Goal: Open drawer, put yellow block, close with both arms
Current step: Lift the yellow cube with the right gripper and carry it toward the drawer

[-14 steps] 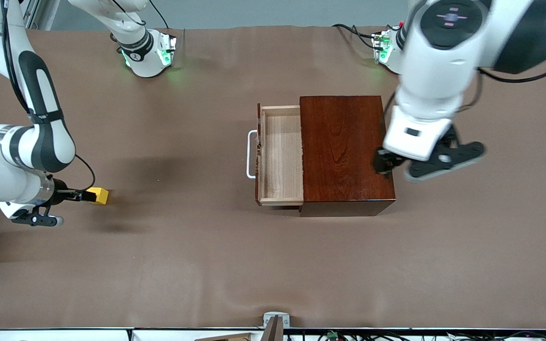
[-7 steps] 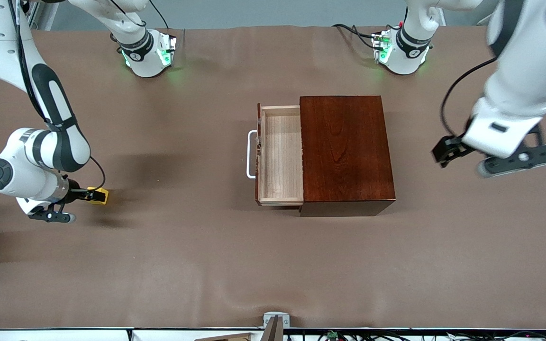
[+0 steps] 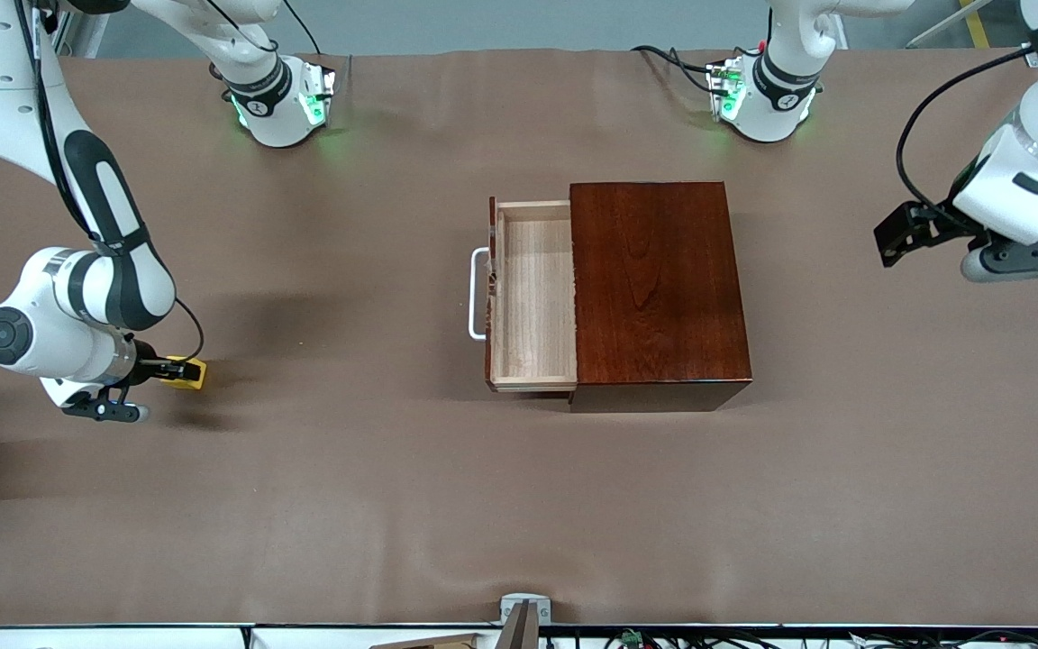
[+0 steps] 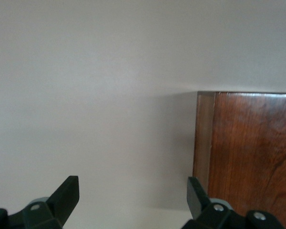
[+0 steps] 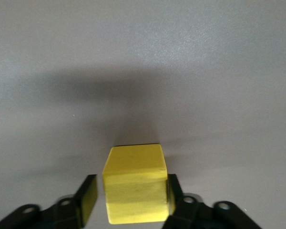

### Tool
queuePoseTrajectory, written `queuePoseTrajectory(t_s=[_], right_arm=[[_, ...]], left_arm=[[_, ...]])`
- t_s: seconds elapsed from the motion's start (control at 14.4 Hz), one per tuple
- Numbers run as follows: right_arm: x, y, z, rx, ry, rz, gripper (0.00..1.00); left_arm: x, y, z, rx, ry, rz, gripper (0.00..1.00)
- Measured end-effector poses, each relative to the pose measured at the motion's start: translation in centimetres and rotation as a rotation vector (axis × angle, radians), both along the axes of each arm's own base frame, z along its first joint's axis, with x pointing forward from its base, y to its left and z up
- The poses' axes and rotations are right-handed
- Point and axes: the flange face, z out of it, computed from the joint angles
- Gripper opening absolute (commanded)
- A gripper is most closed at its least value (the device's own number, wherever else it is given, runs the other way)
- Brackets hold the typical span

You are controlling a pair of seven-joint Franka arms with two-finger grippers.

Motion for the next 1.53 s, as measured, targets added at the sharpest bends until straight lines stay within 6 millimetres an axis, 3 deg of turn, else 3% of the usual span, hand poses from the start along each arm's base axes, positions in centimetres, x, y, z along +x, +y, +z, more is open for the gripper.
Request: queuePoseTrajectory(t_s=[0.07,0.28,0.35,0.56,0.97,1.25,1.53], right_arm=[[0.0,0.1,0.0,0.001,0.001,0.008,0.22],[0.0,0.2,0.1,0.011,0.009,0.065,0.05],[0.0,0.3,0.3,0.014,0.015,0.076,0.04],[0.7,1.1,2.9,0.024,0.033,0.092,0.04],[2.0,3.5,8.9,0.033,0.069,0.060,0.04],[1.9,7.2,14.0,0.048,0.092,-0.012,0.04],[0.3,11.7,19.5,0.028,0.116,-0.104,0.04]], left_arm=[[-0.8,0.0,0.2,-0.004,0.001,-0.002,1.00],[-2.9,-0.1,0.8,-0.028,0.002,-0.005,1.00],[-3.5,0.1,0.9,-0.045,0.005,0.001,1.00],[-4.8,0.6,1.0,-0.055,0.009,0.012,1.00],[-5.1,1.4,1.1,-0.049,0.027,0.030,1.00],[-5.4,1.5,1.4,-0.047,0.041,0.032,1.00],[-5.7,1.3,1.6,-0.044,0.059,0.029,1.00]])
